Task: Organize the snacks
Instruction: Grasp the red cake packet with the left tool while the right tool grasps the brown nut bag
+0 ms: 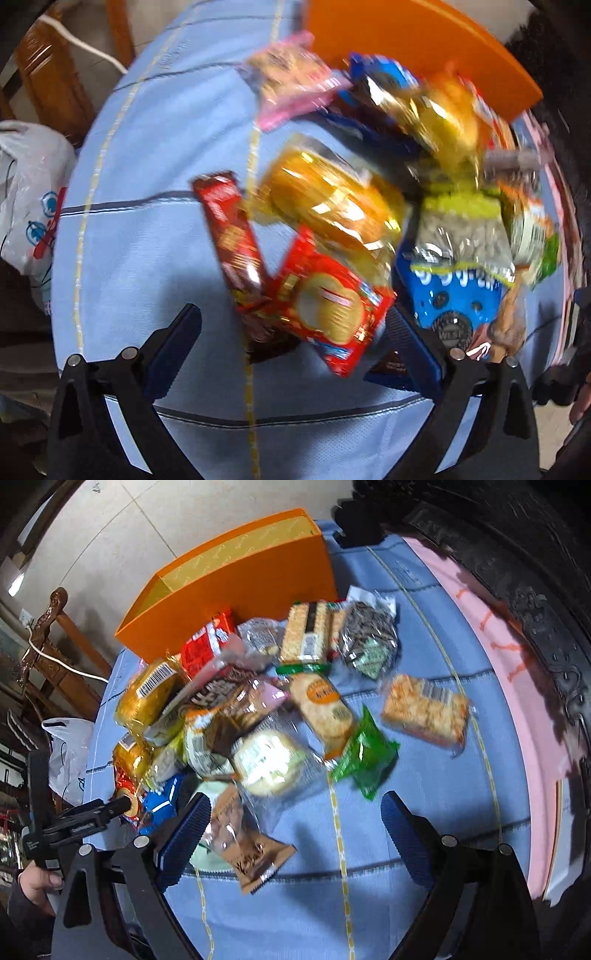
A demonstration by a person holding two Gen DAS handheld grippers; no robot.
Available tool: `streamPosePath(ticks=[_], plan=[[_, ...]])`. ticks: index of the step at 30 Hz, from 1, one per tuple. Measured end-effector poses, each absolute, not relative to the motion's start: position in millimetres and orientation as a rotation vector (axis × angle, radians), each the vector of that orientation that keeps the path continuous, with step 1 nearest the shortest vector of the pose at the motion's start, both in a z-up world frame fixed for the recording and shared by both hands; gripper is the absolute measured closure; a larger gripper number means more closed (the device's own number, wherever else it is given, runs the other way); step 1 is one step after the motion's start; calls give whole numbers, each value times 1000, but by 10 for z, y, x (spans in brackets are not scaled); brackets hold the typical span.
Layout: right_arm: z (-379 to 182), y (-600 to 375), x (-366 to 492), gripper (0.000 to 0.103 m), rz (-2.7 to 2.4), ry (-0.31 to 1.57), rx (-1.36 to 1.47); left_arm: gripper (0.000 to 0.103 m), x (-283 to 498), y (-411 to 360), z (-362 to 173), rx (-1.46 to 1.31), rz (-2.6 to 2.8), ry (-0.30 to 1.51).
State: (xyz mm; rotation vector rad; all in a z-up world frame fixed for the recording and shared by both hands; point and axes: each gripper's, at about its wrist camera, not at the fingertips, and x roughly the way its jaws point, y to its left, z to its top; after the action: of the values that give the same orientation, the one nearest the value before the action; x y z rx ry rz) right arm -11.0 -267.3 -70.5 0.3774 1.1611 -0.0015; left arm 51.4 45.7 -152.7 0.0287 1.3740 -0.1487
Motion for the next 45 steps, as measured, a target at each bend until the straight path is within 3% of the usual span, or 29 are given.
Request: streamPosePath(ticks=[1, 2, 6, 8, 9, 10, 19, 21, 22, 26, 28, 34, 35, 37, 39, 41, 43, 45], plan=[[-718, -2682, -134, 9, -6, 1165, 381, 23, 490, 405, -1547, 42, -165, 1370], [-733, -2689, -154, 9, -8, 1169, 382, 27, 463, 347, -1567, 75, -162, 1364], [-777, -2686, -187, 9, -11, 1181, 379, 32, 374, 125, -1610, 243, -165, 1291], [-808, -2675, -185, 9, -8, 1194, 368, 43, 333, 56, -1606, 305, -172, 1266], [-825, -2672, -178, 9, -7, 1201, 363, 65, 316, 28, -1568, 324, -170, 1250], [-845, -2668, -172, 9, -6, 1211, 354, 76, 308, 13, -1548, 310, -186, 1258], [-1067, -1857, -178, 12, 272, 1238, -49, 80, 371, 328, -1470, 95, -223, 1314], [-1211, -1751, -117, 25, 297, 1267, -67, 80, 390, 350, -1478, 97, -228, 1311], [-1309, -1690, -86, 54, 313, 1296, -99, 79, 403, 361, -1482, 100, -229, 1307], [-1304, -1633, -79, 70, 354, 1333, -119, 73, 457, 443, -1512, 112, -234, 1308], [-1191, -1713, -102, 71, 377, 1335, -49, 66, 545, 339, -1522, 113, -239, 1314], [-871, -2107, -144, 72, 385, 1320, 131, 63, 594, 280, -1502, 83, -232, 1324], [-835, -2146, -148, 72, 380, 1315, 148, 60, 619, 259, -1502, 87, -230, 1322], [-816, -2216, -145, 72, 374, 1313, 161, 36, 635, 194, -1524, 128, -224, 1314], [-795, -2243, -124, 72, 366, 1313, 163, 34, 638, 59, -1568, 193, -218, 1302], [-778, -2209, -92, 72, 370, 1316, 164, 36, 631, -30, -1587, 256, -218, 1266], [-788, -2154, -73, 72, 379, 1316, 158, 61, 631, -77, -1582, 337, -172, 1233], [-844, -2081, -85, 72, 390, 1312, 156, 68, 672, -25, -1540, 308, -181, 1252]])
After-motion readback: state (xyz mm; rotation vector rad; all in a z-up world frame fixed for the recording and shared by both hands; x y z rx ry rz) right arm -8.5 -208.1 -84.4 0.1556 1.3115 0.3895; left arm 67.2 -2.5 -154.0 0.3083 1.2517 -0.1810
